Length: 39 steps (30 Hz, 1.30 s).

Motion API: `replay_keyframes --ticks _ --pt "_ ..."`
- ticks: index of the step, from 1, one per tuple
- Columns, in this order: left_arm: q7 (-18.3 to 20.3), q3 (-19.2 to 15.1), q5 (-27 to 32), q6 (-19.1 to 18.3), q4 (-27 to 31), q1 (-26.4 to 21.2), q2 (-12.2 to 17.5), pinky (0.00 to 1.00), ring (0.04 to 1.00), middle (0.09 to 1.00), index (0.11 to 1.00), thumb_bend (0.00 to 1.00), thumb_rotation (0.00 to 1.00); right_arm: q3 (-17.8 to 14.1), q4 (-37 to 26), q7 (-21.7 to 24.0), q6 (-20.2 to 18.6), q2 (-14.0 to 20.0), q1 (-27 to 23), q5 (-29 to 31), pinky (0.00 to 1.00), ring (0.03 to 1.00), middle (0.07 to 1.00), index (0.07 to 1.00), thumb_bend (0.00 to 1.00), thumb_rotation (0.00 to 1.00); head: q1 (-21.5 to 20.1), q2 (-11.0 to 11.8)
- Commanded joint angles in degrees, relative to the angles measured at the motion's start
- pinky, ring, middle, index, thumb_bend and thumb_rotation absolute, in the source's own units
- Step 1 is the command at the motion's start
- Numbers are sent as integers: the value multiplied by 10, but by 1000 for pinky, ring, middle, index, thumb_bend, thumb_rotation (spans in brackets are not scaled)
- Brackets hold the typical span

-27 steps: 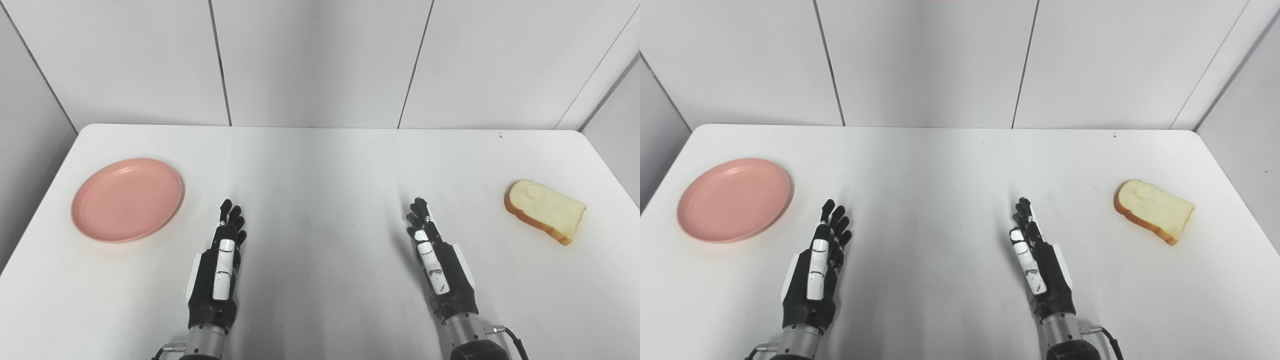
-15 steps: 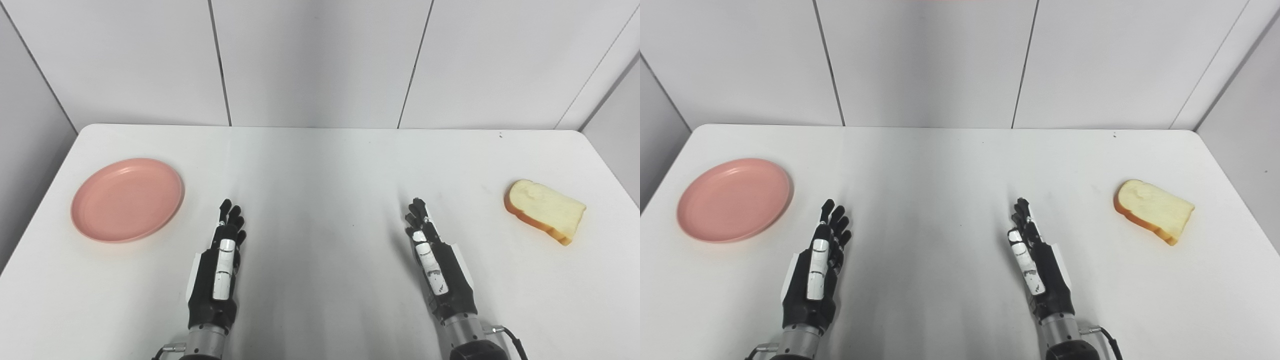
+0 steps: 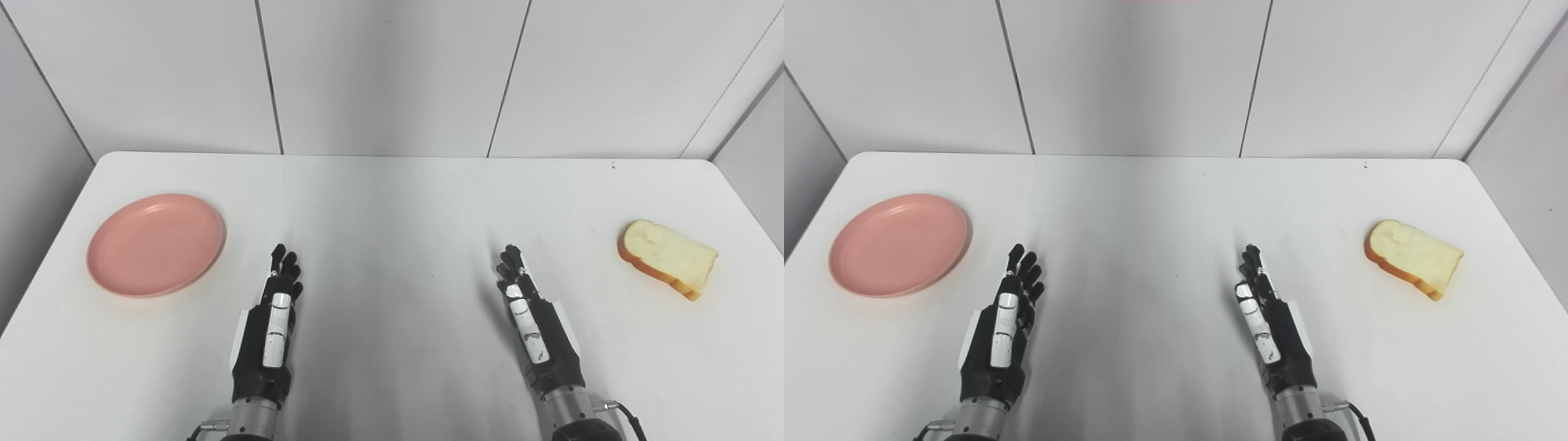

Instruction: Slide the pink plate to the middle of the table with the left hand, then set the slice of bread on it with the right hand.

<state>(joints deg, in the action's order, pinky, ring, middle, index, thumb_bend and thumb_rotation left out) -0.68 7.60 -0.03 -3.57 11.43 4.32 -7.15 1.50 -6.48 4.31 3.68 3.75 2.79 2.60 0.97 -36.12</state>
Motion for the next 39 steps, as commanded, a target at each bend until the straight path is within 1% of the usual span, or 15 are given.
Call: replay_keyframes --ticks 1,2,6,11,12,13,16,17,20,22,27,30,33,36,39 --pt "-7 8 -13 17 7 -2 -13 1000 1000 1000 1000 746 948 -2 -4 8 42 5 -4 6 1000 1000 1000 1000 771 904 9 6" --pt "-8 9 -17 18 5 -2 -14 1000 1000 1000 1000 748 955 -2 -3 9 43 6 -3 7 1000 1000 1000 1000 770 907 9 6" --pt "-14 19 -37 42 -19 -2 -17 1000 1000 1000 1000 737 975 -9 13 14 59 12 -1 18 1000 1000 1000 1000 780 907 57 30" --pt "-31 27 -70 62 -46 -3 -26 1000 1000 1000 1000 762 989 -19 35 26 81 24 0 36 1000 1000 1000 1000 773 907 89 52" --pt "-34 29 -73 70 -54 -3 -29 1000 1000 1000 1000 768 987 -22 42 29 87 27 0 39 1000 1000 1000 1000 775 907 103 69" --pt "-36 30 -76 77 -62 -4 -31 1000 1000 1000 1000 769 987 -23 48 31 93 29 0 42 1000 1000 1000 1000 775 907 105 71" --pt "-46 37 -93 104 -93 -8 -36 1000 1000 1000 1000 752 998 -29 74 42 118 39 -3 53 1000 1000 1000 1000 765 914 140 98" --pt "-48 39 -95 112 -101 -10 -37 1000 1000 1000 1000 725 1000 -31 81 44 123 41 -4 55 1000 1000 1000 1000 766 922 140 98" --pt "-60 41 -100 148 -136 -22 -45 1000 1000 1000 1000 692 991 -37 107 53 139 49 -11 67 1000 1000 1000 1000 772 924 168 116" --pt "-71 41 -107 169 -157 -28 -50 1000 1000 1000 1000 639 971 -41 119 57 143 52 -15 76 1000 1000 1000 1000 786 918 176 120" --pt "-98 47 -134 184 -180 -34 -54 1000 1000 1000 1000 588 984 -47 133 63 146 54 -19 88 1000 1000 1000 1000 820 913 185 128" --pt "-116 46 -139 222 -195 -36 -53 1000 1000 1000 1000 566 983 -47 130 63 141 54 -16 90 1000 1000 1000 1000 838 909 184 135" --pt "-124 44 -132 251 -201 -37 -49 1000 994 1000 1000 602 986 -45 128 64 140 51 -14 91 1000 1000 1000 1000 832 899 175 139" --pt "-129 39 -131 265 -203 -39 -46 987 979 1000 1000 647 996 -43 130 64 140 47 -16 87 1000 1000 1000 1000 830 900 169 139" --pt "-138 30 -127 278 -203 -52 -43 957 960 1000 1000 663 997 -40 144 58 148 42 -26 72 1000 1000 1000 1000 827 916 157 148"
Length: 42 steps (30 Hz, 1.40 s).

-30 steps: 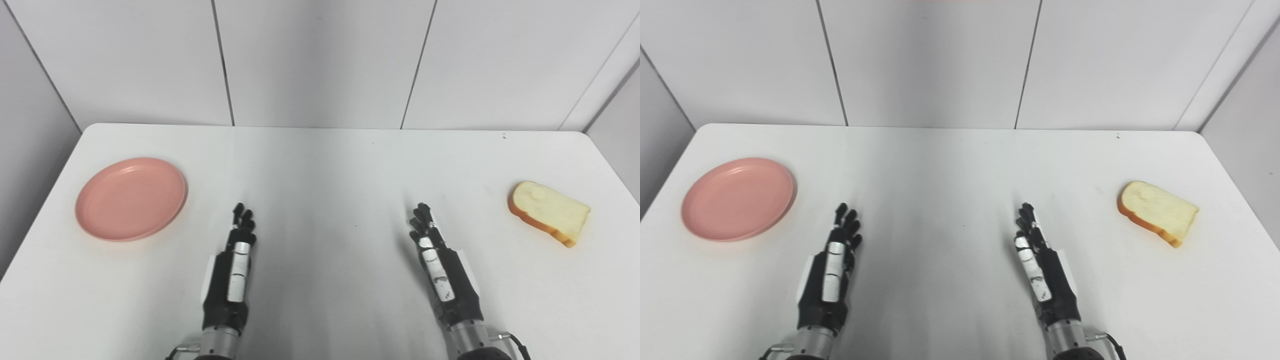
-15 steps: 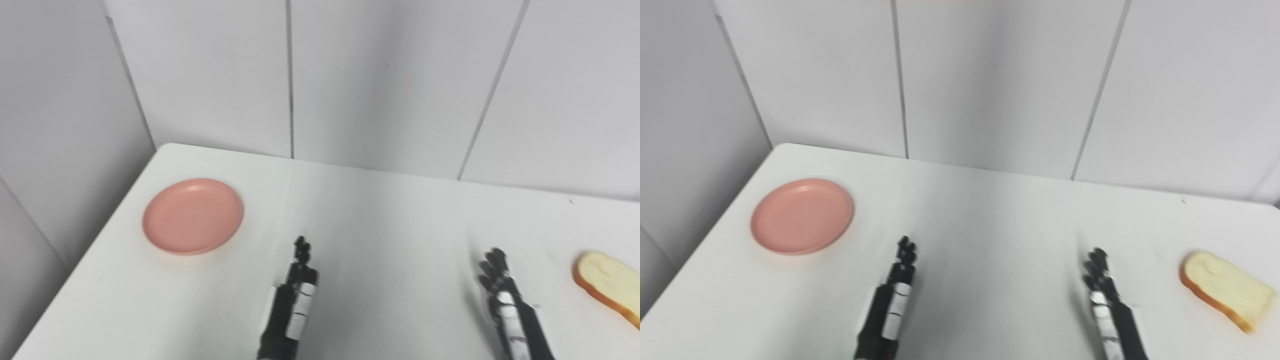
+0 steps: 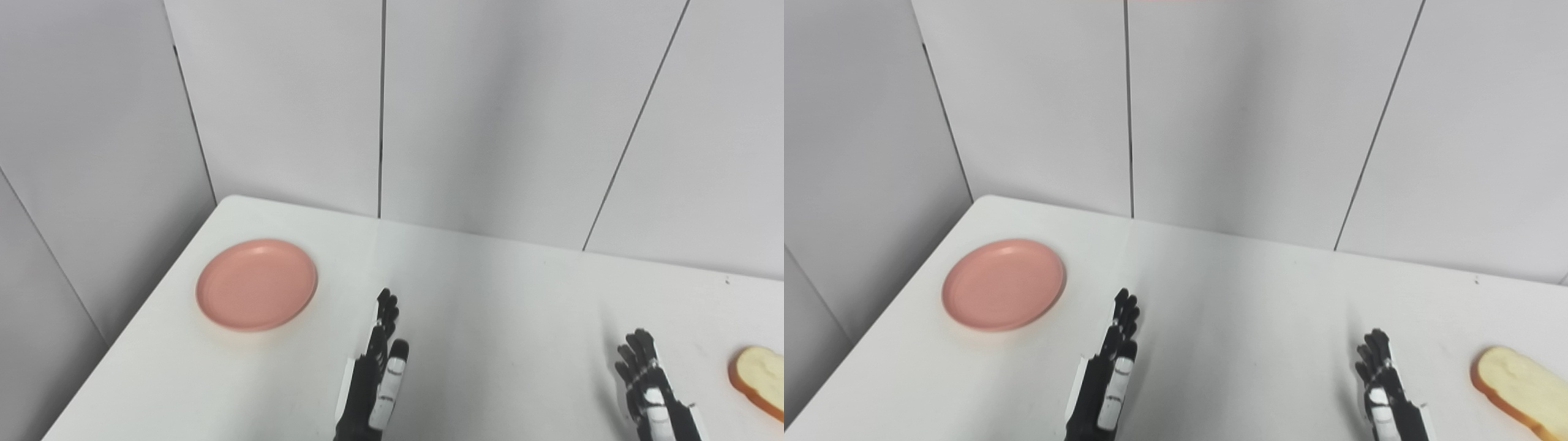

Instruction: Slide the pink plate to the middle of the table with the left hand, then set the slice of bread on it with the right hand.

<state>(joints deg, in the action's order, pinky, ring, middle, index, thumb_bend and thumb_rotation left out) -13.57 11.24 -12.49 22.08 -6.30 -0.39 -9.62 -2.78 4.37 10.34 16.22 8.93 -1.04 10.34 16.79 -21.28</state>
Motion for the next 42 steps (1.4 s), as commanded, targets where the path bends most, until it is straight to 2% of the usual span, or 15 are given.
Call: replay_keyframes --ticks 1,5,7,9,11,16,21,26,28,32,33,35,39,42 --pt "-10 -9 2 23 -24 -10 -18 971 963 1000 1000 673 989 3 40 -3 25 -11 9 -9 1000 1000 1000 1000 827 926 -2 1" --pt "-14 -33 13 12 8 -47 -16 995 961 998 986 711 988 5 67 -2 42 -17 -5 -19 1000 1000 1000 1000 823 934 -11 18" --pt "-8 -45 27 18 16 -68 -13 961 934 966 931 734 979 6 79 1 51 -19 -9 -21 1000 1000 1000 1000 820 940 -13 25" --pt "2 -58 47 1 37 -92 -7 939 903 899 844 758 979 7 86 -1 57 -22 -10 -25 1000 1000 1000 1000 832 938 -15 32" --pt "8 -72 56 -21 55 -116 2 943 879 861 796 823 967 8 88 -1 60 -23 -9 -28 1000 1000 1000 1000 836 933 -19 37" --pt "19 -108 81 -40 62 -170 33 900 829 824 765 905 921 12 92 -4 74 -25 -8 -44 1000 1000 1000 995 826 938 -27 40" --pt "-2 -163 92 11 9 -225 69 830 780 766 715 867 917 12 98 -8 84 -27 -11 -57 1000 1000 1000 991 800 926 -30 49" --pt "27 -186 105 35 -36 -257 135 860 832 817 754 918 911 10 107 -10 91 -26 -16 -61 1000 1000 1000 988 818 927 -28 46" --pt "28 -195 107 34 -43 -266 155 845 828 827 762 940 897 7 111 -11 91 -25 -18 -59 1000 1000 1000 989 822 917 -27 46" --pt "5 -215 80 44 -81 -287 194 782 787 779 712 954 897 6 106 -9 84 -20 -17 -56 1000 1000 1000 988 813 913 -23 38" --pt "-1 -217 70 46 -91 -292 204 734 756 757 683 943 926 6 105 -9 83 -19 -17 -57 1000 1000 1000 987 817 912 -23 37" --pt "-4 -226 73 48 -115 -303 224 712 724 725 652 964 928 5 103 -10 83 -18 -16 -57 1000 1000 1000 986 818 912 -22 32" --pt "4 -237 97 48 -162 -315 256 685 718 718 647 984 908 6 104 -6 85 -15 -16 -54 1000 997 997 974 811 906 -23 33" --pt "-3 -251 108 48 -203 -328 276 654 710 701 630 974 889 7 102 -4 85 -13 -15 -53 1000 992 992 968 811 910 -20 27"
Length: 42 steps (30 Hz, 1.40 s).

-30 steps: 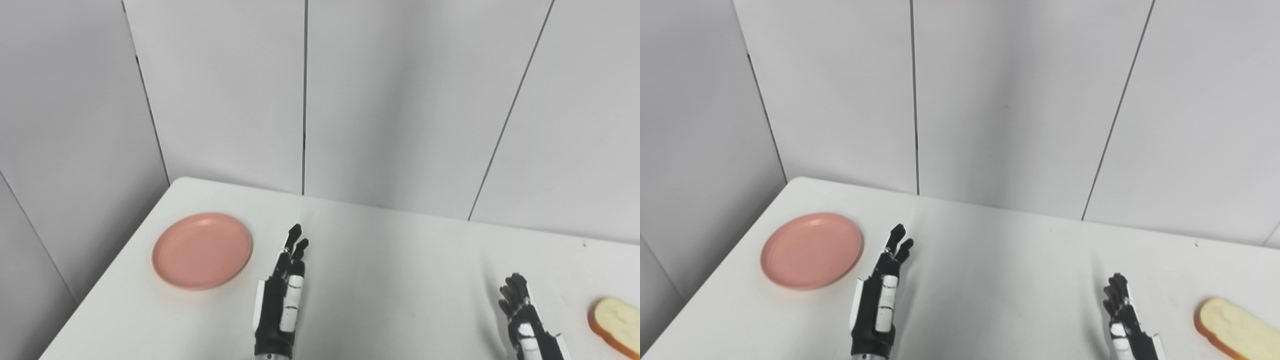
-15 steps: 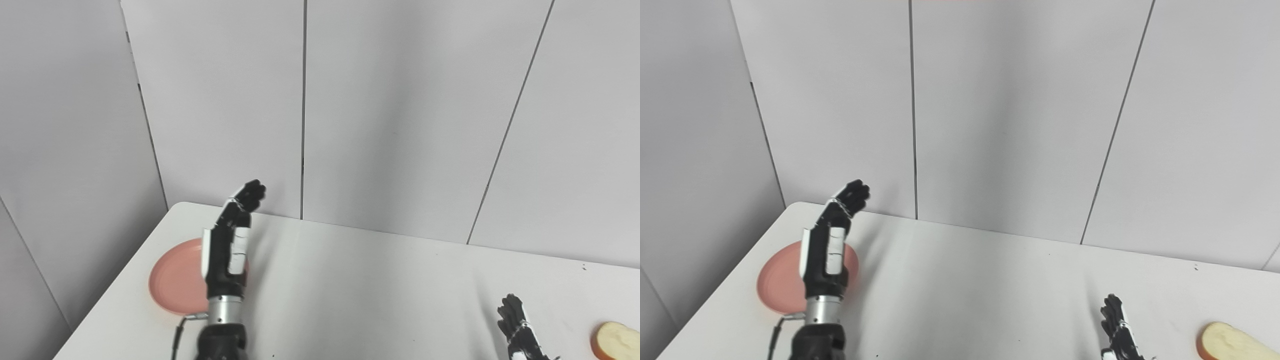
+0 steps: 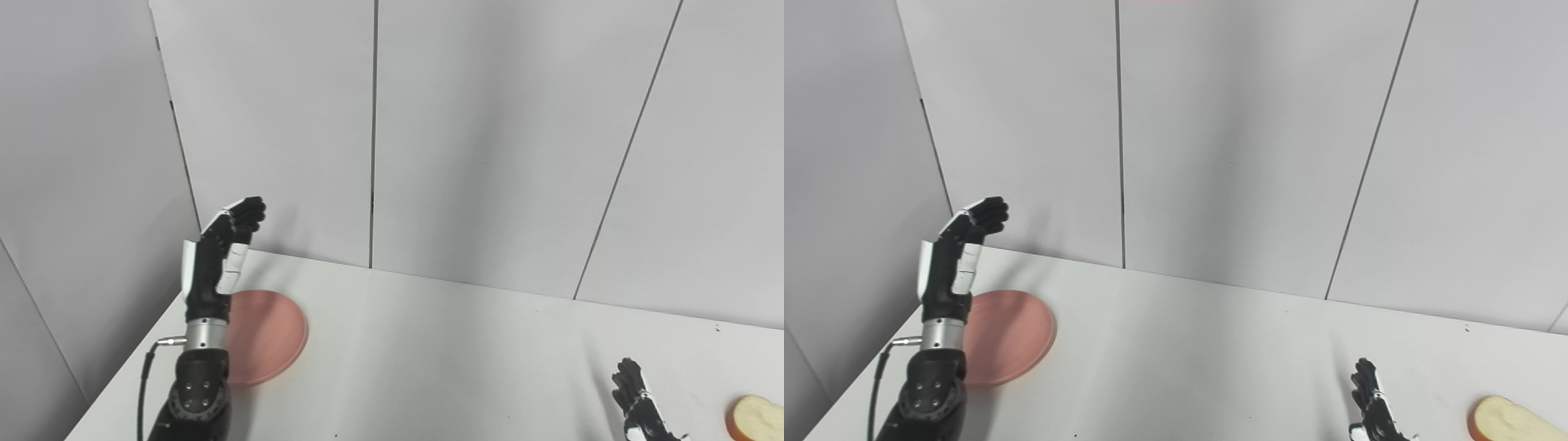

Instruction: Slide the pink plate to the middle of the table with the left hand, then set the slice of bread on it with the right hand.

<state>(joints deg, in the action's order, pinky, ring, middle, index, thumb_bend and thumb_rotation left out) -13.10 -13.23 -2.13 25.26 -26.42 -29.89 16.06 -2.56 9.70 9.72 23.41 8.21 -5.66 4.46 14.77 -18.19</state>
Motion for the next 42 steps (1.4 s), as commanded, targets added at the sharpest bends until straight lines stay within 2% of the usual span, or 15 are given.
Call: replay_keyframes --ticks 1,8,12,17,21,24,28,31,32,35,38,41,42 --pt "-12 -10 5 17 -12 -36 22 644 707 696 623 973 889 5 48 3 12 -5 31 5 1000 992 990 968 813 909 0 -4" --pt "-22 -38 23 17 -124 -71 53 673 716 706 614 990 846 6 39 -4 14 0 35 -10 1000 984 977 949 860 896 -2 -13" --pt "-1 -44 43 17 -165 -82 71 664 714 710 622 1000 826 7 34 -6 15 1 37 -16 995 975 967 945 847 890 -3 -16" --pt "29 -57 71 17 -187 -85 86 713 745 743 620 1000 787 7 32 -8 14 2 37 -20 980 969 962 931 842 895 -5 -20" --pt "34 -47 60 16 -200 -82 100 707 750 759 636 994 806 8 34 -13 19 4 36 -32 966 963 958 927 838 901 -5 -22" --pt "35 -38 59 8 -207 -77 103 722 751 763 642 949 805 9 31 -16 18 7 37 -39 968 967 962 928 838 910 -7 -26" --pt "18 -31 52 6 -237 -76 101 704 733 746 628 905 792 9 26 -21 18 7 39 -46 957 959 952 918 826 907 -9 -34" --pt "25 -27 57 12 -280 -79 102 698 728 747 622 923 796 11 14 -19 7 7 42 -45 966 965 954 919 833 902 -14 -41" --pt "28 -27 61 14 -292 -81 103 692 721 741 617 962 793 12 11 -19 5 8 43 -46 974 971 959 924 824 908 -14 -42" --pt "81 -48 107 16 -327 -86 97 712 725 733 614 998 779 13 5 -22 4 9 45 -53 967 966 959 926 813 913 -20 -46" --pt "142 -74 168 14 -365 -96 84 681 724 729 641 1000 794 14 -3 -20 1 10 47 -54 969 966 961 926 799 909 -20 -48" --pt "152 -78 184 12 -380 -100 70 673 725 723 659 1000 809 15 -11 -17 -2 12 52 -52 975 973 967 929 783 903 -20 -51" --pt "152 -74 180 13 -385 -101 67 708 750 734 668 986 824 15 -12 -18 -2 12 52 -52 978 975 968 930 774 899 -20 -51"
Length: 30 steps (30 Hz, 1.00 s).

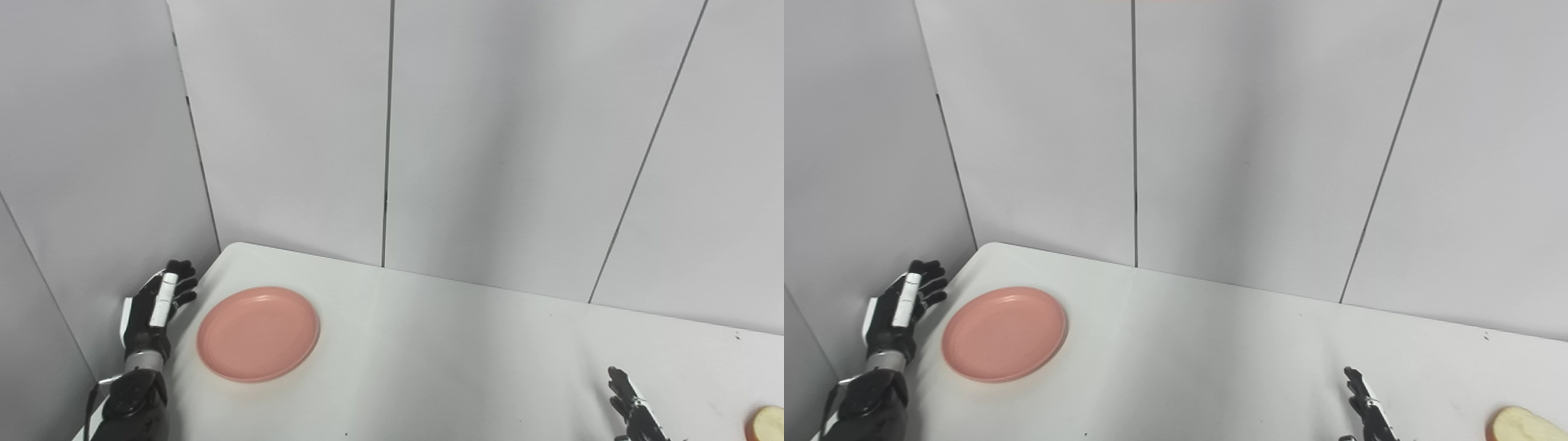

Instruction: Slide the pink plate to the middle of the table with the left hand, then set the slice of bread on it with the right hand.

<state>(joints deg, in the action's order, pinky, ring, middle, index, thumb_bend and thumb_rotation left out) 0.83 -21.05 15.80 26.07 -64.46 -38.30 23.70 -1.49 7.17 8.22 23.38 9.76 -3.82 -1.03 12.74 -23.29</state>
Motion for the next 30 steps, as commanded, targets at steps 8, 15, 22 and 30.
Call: replay_keyframes --ticks 8,15,22,30 --pt "40 12 20 5 -13 -18 -28 798 806 787 722 912 851 6 -3 -2 -15 -1 40 1 985 982 978 932 778 901 -1 -5" --pt "45 28 15 0 11 -1 -51 711 779 768 706 918 849 9 -10 -5 -15 0 43 -8 989 988 984 929 748 902 -4 -6" --pt "45 63 -7 -37 100 36 -69 737 757 754 698 895 845 11 -11 -4 -14 -1 44 -8 986 987 985 934 734 893 -8 -6" --pt "53 97 -25 -78 169 58 -84 734 760 761 723 933 875 13 -9 -10 -6 0 44 -21 977 980 984 927 674 892 -9 -8"
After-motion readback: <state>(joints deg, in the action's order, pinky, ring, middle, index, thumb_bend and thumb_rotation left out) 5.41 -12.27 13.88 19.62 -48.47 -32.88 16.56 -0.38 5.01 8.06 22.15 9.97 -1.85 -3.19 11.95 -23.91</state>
